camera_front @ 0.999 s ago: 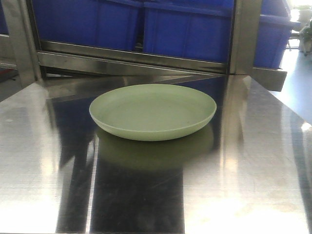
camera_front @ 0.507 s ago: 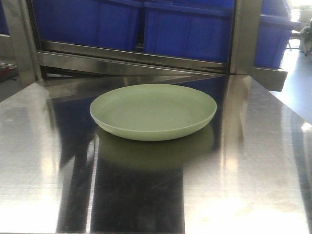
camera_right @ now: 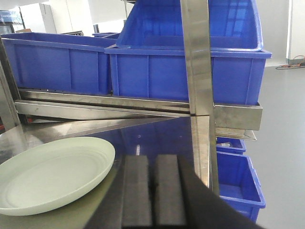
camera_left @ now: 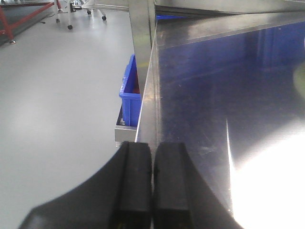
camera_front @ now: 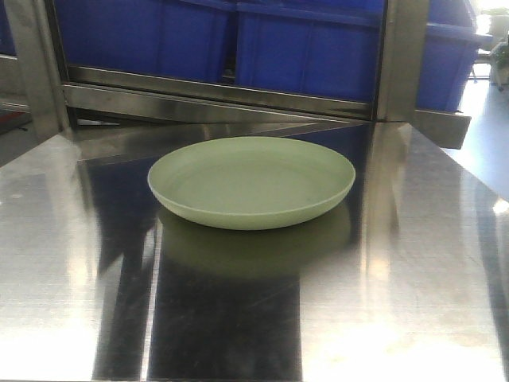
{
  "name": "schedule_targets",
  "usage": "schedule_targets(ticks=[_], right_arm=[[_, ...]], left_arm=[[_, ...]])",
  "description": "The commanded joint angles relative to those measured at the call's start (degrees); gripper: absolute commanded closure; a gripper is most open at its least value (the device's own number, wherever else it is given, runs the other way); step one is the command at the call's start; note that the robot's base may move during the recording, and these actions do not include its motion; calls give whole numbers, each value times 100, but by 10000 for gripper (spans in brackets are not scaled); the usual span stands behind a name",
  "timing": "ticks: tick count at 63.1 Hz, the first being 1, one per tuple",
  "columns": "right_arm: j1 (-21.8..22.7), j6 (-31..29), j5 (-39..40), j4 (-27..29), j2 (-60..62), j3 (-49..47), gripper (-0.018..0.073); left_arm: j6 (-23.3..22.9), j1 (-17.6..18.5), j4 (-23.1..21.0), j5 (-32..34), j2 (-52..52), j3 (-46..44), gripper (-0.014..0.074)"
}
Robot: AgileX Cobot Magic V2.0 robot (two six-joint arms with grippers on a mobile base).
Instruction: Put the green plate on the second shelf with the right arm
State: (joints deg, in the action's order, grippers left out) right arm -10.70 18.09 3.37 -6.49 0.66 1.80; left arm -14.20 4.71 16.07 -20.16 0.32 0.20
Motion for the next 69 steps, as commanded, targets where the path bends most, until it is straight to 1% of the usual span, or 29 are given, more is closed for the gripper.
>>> schedule_targets(ticks=[1, 7, 16, 30, 38, 48, 50, 54, 57, 62, 65, 69], right_arm=[[20, 4, 613, -18, -214, -86, 505], [20, 4, 620, -18, -731, -314, 505], [20, 49, 652, -4, -1806, -932, 505], [20, 113, 671, 47, -3533, -2250, 504], [20, 469, 242, 314, -4397, -2955, 501], [-20, 525, -337, 490, -5357, -3736, 494], [-56, 525, -406, 490, -5551, -3878, 472], [-147, 525, -495, 490, -5933, -4123, 382], [-228, 525, -577, 490, -6200, -4287, 283], [-382, 531, -703, 540, -6571, -4506, 174], [-503, 541, -763, 649, -6805, -4676, 137], [-675, 541, -813, 841, -7074, -4836, 134]], left_arm=[[-13, 36, 21, 331, 130, 237, 472], [-13, 36, 21, 331, 130, 237, 472], [-13, 36, 21, 331, 130, 237, 472], [-13, 36, 21, 331, 130, 237, 472], [-13, 36, 21, 331, 130, 237, 472], [-13, 36, 21, 331, 130, 237, 472], [-13, 36, 21, 331, 130, 237, 472], [-13, 36, 21, 331, 130, 237, 472], [-13, 36, 21, 331, 130, 237, 472], [-13, 36, 21, 331, 130, 237, 472], [-13, 36, 21, 331, 130, 237, 472], [-13, 36, 21, 331, 130, 237, 472]])
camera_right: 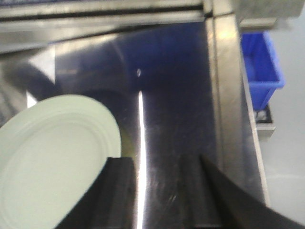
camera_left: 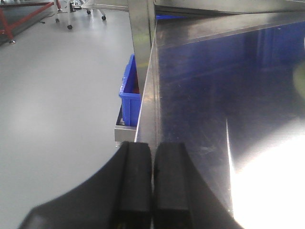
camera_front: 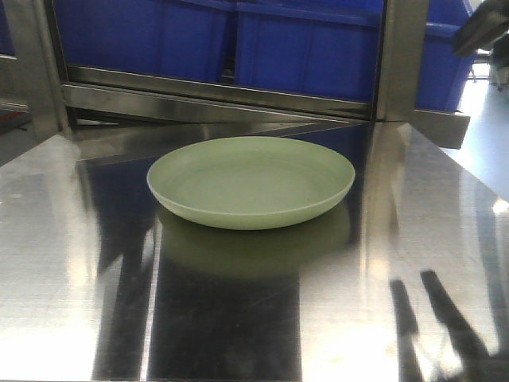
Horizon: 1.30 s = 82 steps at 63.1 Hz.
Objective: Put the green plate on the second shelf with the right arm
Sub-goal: 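Lower the right gripper onto the plate's rim farthest from the robot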
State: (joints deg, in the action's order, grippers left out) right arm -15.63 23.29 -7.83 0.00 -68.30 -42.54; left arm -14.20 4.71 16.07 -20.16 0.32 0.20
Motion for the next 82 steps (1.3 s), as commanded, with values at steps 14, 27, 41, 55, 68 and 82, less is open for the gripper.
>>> schedule_targets(ticks=[14, 27, 41, 55, 68, 82], right_arm=[[-631, 20, 130, 462, -934, -991, 134], [-646, 20, -227, 585, -1565, -1515, 134], [-646, 20, -833, 641, -2147, -2074, 134], [-646, 20, -1239, 641, -2576, -2495, 134], [-641, 20, -1241, 641, -2870, -2586, 134], [-641, 20, -1241, 641, -3133, -2602, 134]], left_arm=[[-13, 36, 21, 331, 130, 237, 472], [-13, 36, 21, 331, 130, 237, 472], [-13, 36, 21, 331, 130, 237, 472], [-13, 36, 21, 331, 130, 237, 472], [-13, 36, 21, 331, 130, 237, 472], [-13, 36, 21, 331, 130, 237, 472]])
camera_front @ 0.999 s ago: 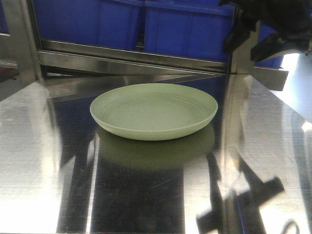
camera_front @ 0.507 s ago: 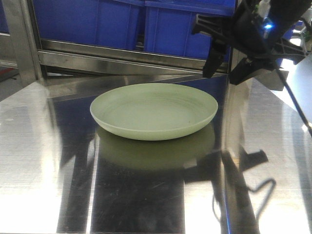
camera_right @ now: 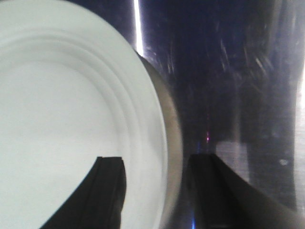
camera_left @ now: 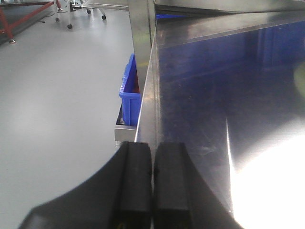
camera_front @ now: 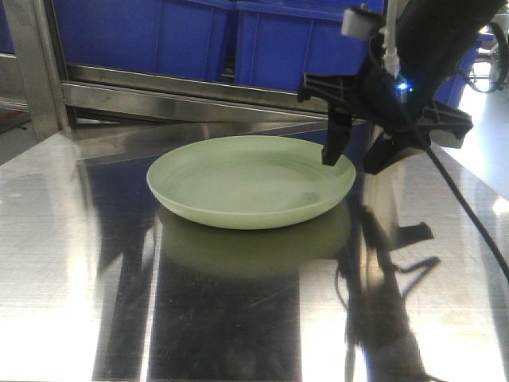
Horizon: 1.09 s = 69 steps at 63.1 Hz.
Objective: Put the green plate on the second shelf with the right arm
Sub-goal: 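Lower the right gripper onto the plate's rim farthest from the robot, then close the right gripper on the rim and lift the plate up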
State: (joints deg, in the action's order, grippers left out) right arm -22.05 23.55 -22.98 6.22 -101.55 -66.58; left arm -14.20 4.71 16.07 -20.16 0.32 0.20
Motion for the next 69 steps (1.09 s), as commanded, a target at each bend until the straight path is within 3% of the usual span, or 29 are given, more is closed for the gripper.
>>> schedule_targets(ticks=[1, 28, 55, 69], right_arm=[[1, -5, 266, 20, 174, -211, 134], [1, -5, -162, 20, -212, -641, 148], [1, -5, -212, 20, -233, -641, 518], [1, -5, -73, 15, 103, -641, 508]], left_arm=[[-13, 36, 21, 331, 130, 237, 472], [-13, 36, 21, 331, 130, 237, 472], [-13, 36, 21, 331, 130, 237, 472], [-13, 36, 21, 331, 130, 237, 472]])
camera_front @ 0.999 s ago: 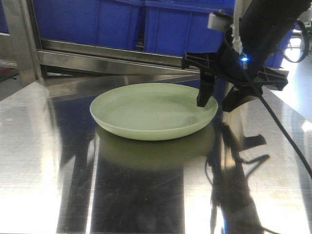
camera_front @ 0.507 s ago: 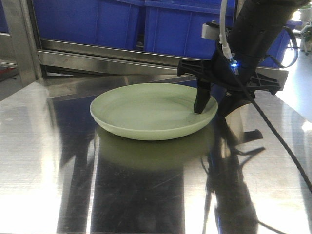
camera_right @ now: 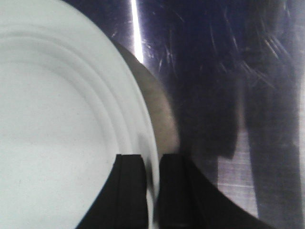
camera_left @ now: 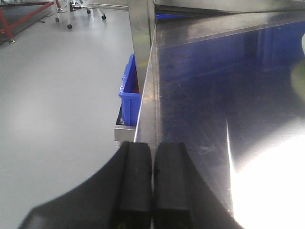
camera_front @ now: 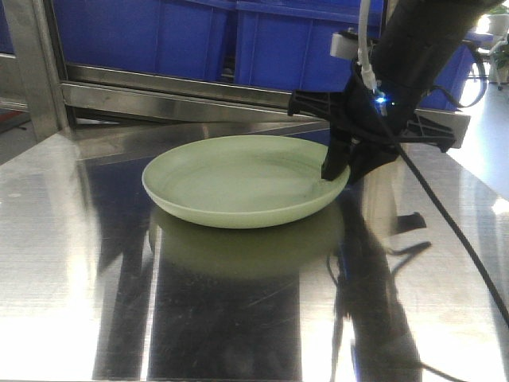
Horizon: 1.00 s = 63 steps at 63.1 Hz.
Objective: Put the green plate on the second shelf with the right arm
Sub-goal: 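Close the right gripper on the rim and lift the plate up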
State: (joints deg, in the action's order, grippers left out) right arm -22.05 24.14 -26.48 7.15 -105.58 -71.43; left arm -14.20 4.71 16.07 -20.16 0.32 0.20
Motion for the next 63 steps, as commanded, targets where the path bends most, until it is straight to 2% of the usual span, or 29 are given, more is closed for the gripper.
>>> schedule_targets(ticks=[1, 9, 32, 46, 63], right_arm=[[1, -64, 293, -79, 547, -156, 508], [1, -64, 395, -183, 904, -156, 508], [29, -64, 669, -979, 2290, 75, 508], [36, -64, 1483, -1285, 3167, 850, 508], [36, -64, 2381, -1327, 4259, 2099, 508]], left_arm=[[-13, 36, 21, 331, 130, 237, 472], [-13, 36, 21, 331, 130, 237, 472], [-13, 36, 21, 331, 130, 237, 472], [-13, 36, 21, 331, 130, 237, 472], [-13, 36, 21, 331, 130, 237, 472]])
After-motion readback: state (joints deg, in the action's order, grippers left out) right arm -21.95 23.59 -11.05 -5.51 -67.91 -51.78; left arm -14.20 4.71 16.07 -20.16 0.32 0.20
